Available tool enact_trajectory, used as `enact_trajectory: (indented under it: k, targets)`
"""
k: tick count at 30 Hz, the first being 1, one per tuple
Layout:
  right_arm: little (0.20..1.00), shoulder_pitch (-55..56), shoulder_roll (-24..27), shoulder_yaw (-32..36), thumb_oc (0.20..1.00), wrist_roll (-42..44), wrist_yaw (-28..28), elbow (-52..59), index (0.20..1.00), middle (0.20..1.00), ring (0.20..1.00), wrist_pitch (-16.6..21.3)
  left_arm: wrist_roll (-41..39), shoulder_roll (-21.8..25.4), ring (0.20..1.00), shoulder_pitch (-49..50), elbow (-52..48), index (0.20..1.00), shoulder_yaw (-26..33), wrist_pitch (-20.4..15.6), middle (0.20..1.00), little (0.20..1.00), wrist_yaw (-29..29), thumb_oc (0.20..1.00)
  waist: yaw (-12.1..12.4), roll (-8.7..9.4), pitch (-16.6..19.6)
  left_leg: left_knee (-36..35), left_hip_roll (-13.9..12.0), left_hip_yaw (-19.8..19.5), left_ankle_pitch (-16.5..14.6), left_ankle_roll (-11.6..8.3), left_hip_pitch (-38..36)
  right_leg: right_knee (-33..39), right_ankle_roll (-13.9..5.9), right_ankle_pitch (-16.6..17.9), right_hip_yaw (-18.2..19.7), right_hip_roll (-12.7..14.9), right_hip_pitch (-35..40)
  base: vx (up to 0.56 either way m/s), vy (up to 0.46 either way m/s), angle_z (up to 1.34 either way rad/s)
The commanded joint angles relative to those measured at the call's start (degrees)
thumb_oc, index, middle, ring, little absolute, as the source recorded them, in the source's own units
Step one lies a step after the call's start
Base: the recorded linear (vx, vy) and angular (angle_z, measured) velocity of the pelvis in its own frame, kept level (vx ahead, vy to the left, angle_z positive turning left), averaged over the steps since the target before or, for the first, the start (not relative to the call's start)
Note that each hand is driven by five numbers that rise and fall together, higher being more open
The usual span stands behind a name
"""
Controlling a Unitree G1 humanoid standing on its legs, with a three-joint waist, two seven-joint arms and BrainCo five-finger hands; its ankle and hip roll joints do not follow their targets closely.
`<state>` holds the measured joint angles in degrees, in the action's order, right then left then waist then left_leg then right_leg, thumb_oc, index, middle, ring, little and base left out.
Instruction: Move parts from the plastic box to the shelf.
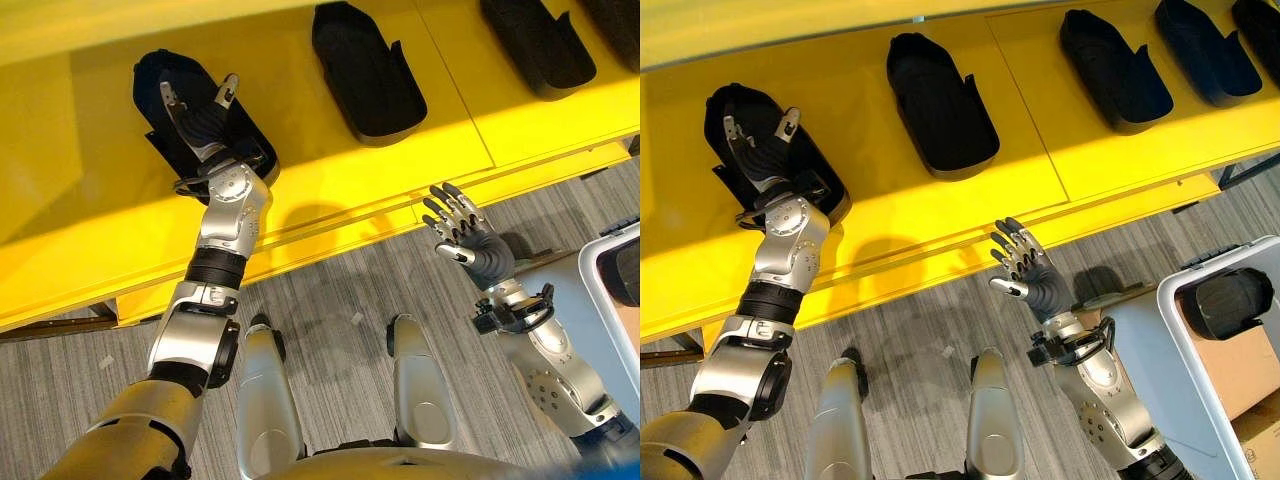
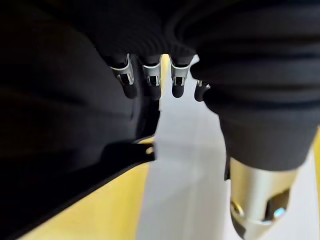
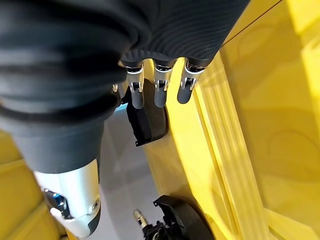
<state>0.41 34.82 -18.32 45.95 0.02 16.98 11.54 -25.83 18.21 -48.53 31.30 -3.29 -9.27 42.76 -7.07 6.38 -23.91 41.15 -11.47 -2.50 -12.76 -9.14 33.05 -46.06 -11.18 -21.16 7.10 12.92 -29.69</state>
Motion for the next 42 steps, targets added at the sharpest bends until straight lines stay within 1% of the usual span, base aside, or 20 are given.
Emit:
enact_trajectory:
  k: [1,4,6,7,13,15,22,31,33,35,38,42]
  targets:
    - [1.0,0.52,0.79,2.58,1.0,0.77,1.06,3.02,1.0,1.0,1.0,2.08,-0.78,-0.03,1.0,-5.54,2.7,1.0,-1.03,-2.49,1.0,1.0,-1.42,1.0,0.99,-0.1,1.92,-0.99,-1.39,-2.7,4.56,0.58,-1.56,1.02,1.68,9.63,0.21,0.32,-2.26,0.0,0.0,0.0]
    - [1.0,0.59,0.89,2.58,1.0,0.77,1.09,2.98,1.0,1.0,1.0,2.05,-1.34,-0.1,1.0,-5.85,3.53,1.0,-1.1,-2.46,1.0,1.0,-1.62,1.0,0.89,-0.1,1.84,-0.96,-1.39,-2.67,4.52,0.59,-1.62,0.98,1.66,9.65,0.22,0.33,-2.28,0.0,0.0,0.0]
    - [1.0,0.95,1.19,2.79,1.0,1.01,1.0,3.05,1.0,1.0,1.0,2.05,-4.76,-0.46,1.0,-7.36,7.23,1.0,-1.0,-2.98,1.0,1.0,-2.31,1.0,0.81,0.04,1.53,-0.74,-1.55,-2.58,4.45,0.62,-1.57,0.84,1.59,9.55,0.45,0.24,-2.33,0.04,0.013,0.0]
    - [1.0,1.03,1.66,2.75,1.0,1.12,0.99,3.17,1.0,1.0,1.0,1.93,-5.64,0.02,1.0,-8.22,9.8,1.0,-1.11,-2.7,1.0,1.0,-2.61,1.0,0.79,0.23,1.23,-0.48,-1.52,-2.67,4.39,0.67,-1.43,0.8,1.57,9.58,0.41,0.28,-2.4,0.03,0.002,0.0]
    - [1.0,1.36,2.14,2.91,1.0,1.6,1.56,3.22,1.0,1.0,1.0,1.73,-6.92,1.66,1.0,-9.15,13.92,1.0,-0.71,-2.23,1.0,1.0,-3.46,1.0,0.74,0.32,1.09,-0.18,-1.48,-2.7,4.25,0.63,-1.05,0.75,1.55,9.53,0.22,0.47,-2.49,0.0,0.0,0.0]
    - [1.0,1.76,2.66,2.85,1.0,2.06,2.15,3.71,1.0,1.0,1.0,1.78,-7.66,2.6,1.0,-9.75,17.06,1.0,-0.52,-1.88,1.0,1.0,-4.05,1.0,0.84,0.25,1.07,-0.14,-1.5,-2.51,4.04,0.73,-1.02,0.65,1.45,9.53,0.11,0.53,-2.52,0.0,0.0,0.0]
    - [1.0,2.7,3.08,3.51,1.0,2.46,2.74,3.8,1.0,1.0,1.0,1.48,-6.76,3.34,1.0,-9.91,18.26,1.0,-1.28,-1.02,1.0,1.0,-5.05,1.0,1.0,0.05,1.06,0.06,-1.37,-2.56,3.87,0.82,-0.67,0.55,1.46,9.77,0.13,0.61,-2.92,0.0,0.0,0.0]
    - [1.0,3.1,4.21,4.56,1.0,2.7,4.4,4.2,1.0,1.0,1.0,1.15,2.45,4.88,1.0,-9.48,24.02,1.0,-3.44,4.03,1.0,1.0,-6.33,1.0,0.87,0.25,1.04,0.31,-1.39,-2.39,3.78,0.75,-0.44,0.32,1.45,9.81,0.26,0.54,-3.21,0.0,0.0,0.0]
    - [1.0,2.73,4.42,4.63,1.0,2.83,4.73,4.24,1.0,1.0,1.0,1.19,5.02,5.52,1.0,-9.3,24.68,1.0,-3.87,4.99,1.0,1.0,-5.52,1.0,0.78,0.29,0.88,0.34,-1.44,-2.42,3.81,0.77,-0.42,0.35,1.43,9.8,0.4,0.44,-3.23,0.0,0.0,0.0]
    - [1.0,2.03,5.03,4.87,1.0,3.06,5.48,4.48,1.0,1.0,1.0,1.51,9.77,7.07,1.0,-8.38,25.35,1.0,-5.06,6.41,1.0,1.0,-4.81,1.0,0.68,0.37,0.45,0.65,-1.5,-2.28,3.72,0.86,-0.33,0.02,1.35,9.78,0.47,0.34,-3.51,0.0,0.0,0.0]
    - [1.0,1.34,5.44,4.9,1.0,3.19,6.29,4.9,1.0,1.0,1.0,1.65,14.46,8.75,1.0,-6.7,25.98,1.0,-5.97,7.21,1.0,1.0,-5.11,1.0,0.77,0.4,0.41,0.91,-1.47,-2.21,3.64,0.83,-0.2,-0.18,1.35,9.71,0.53,0.33,-3.63,0.0,0.0,0.0]
    - [1.0,0.9,5.64,4.49,1.0,3.41,6.85,5.33,1.0,1.0,1.0,1.83,16.17,9.61,1.0,-5.92,26.28,1.0,-6.14,7.28,1.0,1.0,-5.31,1.0,0.82,0.36,0.54,0.73,-1.51,-2.11,3.74,0.81,-0.08,-0.13,1.37,9.89,0.44,0.28,-3.82,0.0,0.0,0.0]
